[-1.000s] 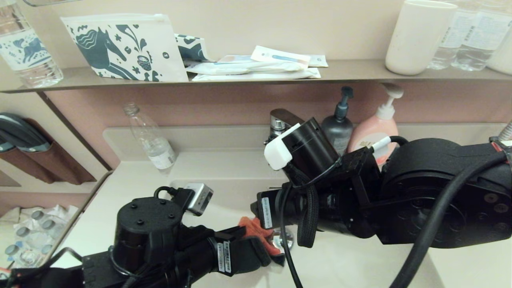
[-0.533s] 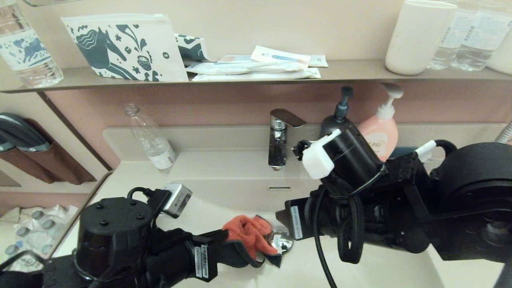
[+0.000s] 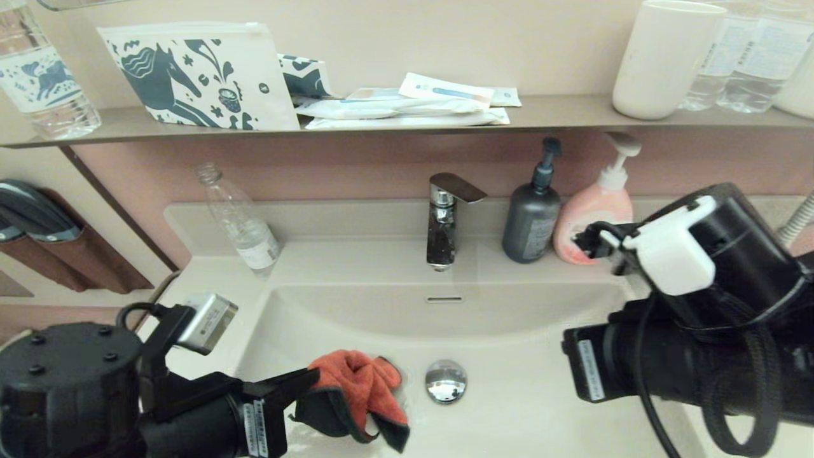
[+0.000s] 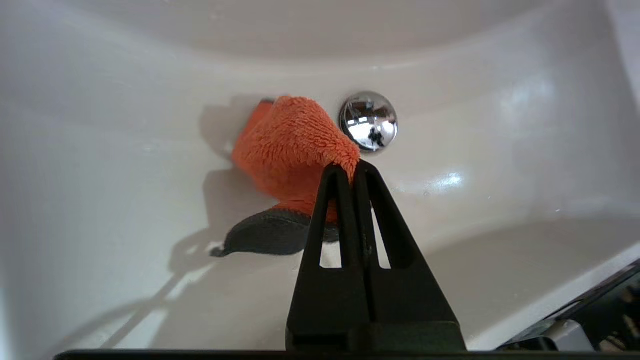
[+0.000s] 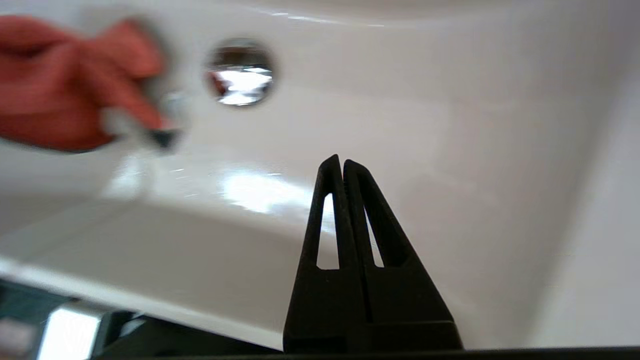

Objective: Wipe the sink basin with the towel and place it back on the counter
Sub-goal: Wipe the sink

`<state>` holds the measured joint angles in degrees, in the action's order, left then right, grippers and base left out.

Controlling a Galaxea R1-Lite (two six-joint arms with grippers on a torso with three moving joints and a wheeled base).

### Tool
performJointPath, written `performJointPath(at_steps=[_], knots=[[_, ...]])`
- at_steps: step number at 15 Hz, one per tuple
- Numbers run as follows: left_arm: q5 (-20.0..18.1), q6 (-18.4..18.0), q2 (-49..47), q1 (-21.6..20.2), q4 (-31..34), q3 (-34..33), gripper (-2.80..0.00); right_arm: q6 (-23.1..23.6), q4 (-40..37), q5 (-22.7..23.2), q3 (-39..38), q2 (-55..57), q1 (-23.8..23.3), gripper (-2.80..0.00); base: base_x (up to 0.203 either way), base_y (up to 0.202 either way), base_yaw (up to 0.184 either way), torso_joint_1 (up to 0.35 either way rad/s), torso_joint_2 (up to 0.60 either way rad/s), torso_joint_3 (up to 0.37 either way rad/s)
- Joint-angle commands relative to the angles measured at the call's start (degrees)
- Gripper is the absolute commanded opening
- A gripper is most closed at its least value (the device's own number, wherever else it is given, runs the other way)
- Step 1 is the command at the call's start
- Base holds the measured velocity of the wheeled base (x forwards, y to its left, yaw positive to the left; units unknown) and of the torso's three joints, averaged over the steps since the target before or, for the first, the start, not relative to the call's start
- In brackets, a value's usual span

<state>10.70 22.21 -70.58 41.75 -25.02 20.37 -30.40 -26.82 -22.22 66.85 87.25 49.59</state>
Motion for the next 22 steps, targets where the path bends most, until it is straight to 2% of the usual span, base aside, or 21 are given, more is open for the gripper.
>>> performJointPath(at_steps=[1, 3, 10, 11, 13, 15, 17, 18, 20, 22], knots=[[-2.16, 0.12, 3.46, -4.02, -0.17, -0.72, -2.8, -0.03, -0.38, -1.99, -5.43, -9.69, -3.46, -2.8, 0.0, 0.0, 0.0, 0.0, 0.0, 0.0], [-3.69, 0.11, 3.93, -7.22, -0.29, -0.72, -2.8, 0.28, -0.82, -2.6, -8.61, -17.11, -8.47, -2.8, 0.0, 0.0, 0.0, 0.0, 0.0, 0.0], [-3.67, 0.2, 6.62, -8.63, 0.03, -1.53, -2.8, 2.28, -9.88, -4.58, -14.69, -46.36, -31.06, -2.8, 0.0, 0.0, 0.0, 0.0, 0.0, 0.0], [-3.67, 0.2, 6.92, -9.31, -0.02, -2.09, -2.8, 2.45, -11.19, -4.95, -15.09, -50.77, -35.33, -2.8, 0.0, 0.0, 0.0, 0.0, 0.0, 0.0], [-3.67, 0.12, 7.06, -10.97, -0.21, -1.88, -2.8, 4.1, -12.67, -5.3, -16.26, -58.34, -40.59, -2.8, 0.0, 0.0, 0.0, 0.0, 0.0, 0.0], [-3.68, -0.77, 7.16, -15.02, -0.03, 0.26, -2.8, 9.9, -13.19, -5.3, -18.28, -65.21, -43.41, -2.8, 0.0, 0.0, 0.0, 0.0, 0.0, 0.0], [-3.95, -4.48, 7.12, -21.19, 0.0, 1.83, -2.8, 14.67, -13.33, -4.85, -21.23, -70.69, -44.26, -2.8, 0.0, 0.0, 0.0, 0.0, 0.0, 0.0], [-5.11, -6.52, 7.14, -24.4, -0.05, 2.37, -2.8, 15.06, -13.08, -3.74, -23.82, -71.24, -44.56, -2.8, 0.0, 0.0, 0.0, 0.0, 0.0, 0.0], [-9.15, -10.17, 8.24, -30.14, 0.12, 2.79, -2.8, 13.41, -12.51, 4.31, -26.26, -71.1, -44.76, -2.8, 0.0, 0.0, 0.0, 0.0, 0.0, 0.0], [-10.37, -13.25, 9.51, -34.74, 0.27, 2.82, -2.8, 14.45, -12.32, 4.71, -26.22, -71.97, -47.5, -2.8, 0.0, 0.0, 0.0, 0.0, 0.0, 0.0]])
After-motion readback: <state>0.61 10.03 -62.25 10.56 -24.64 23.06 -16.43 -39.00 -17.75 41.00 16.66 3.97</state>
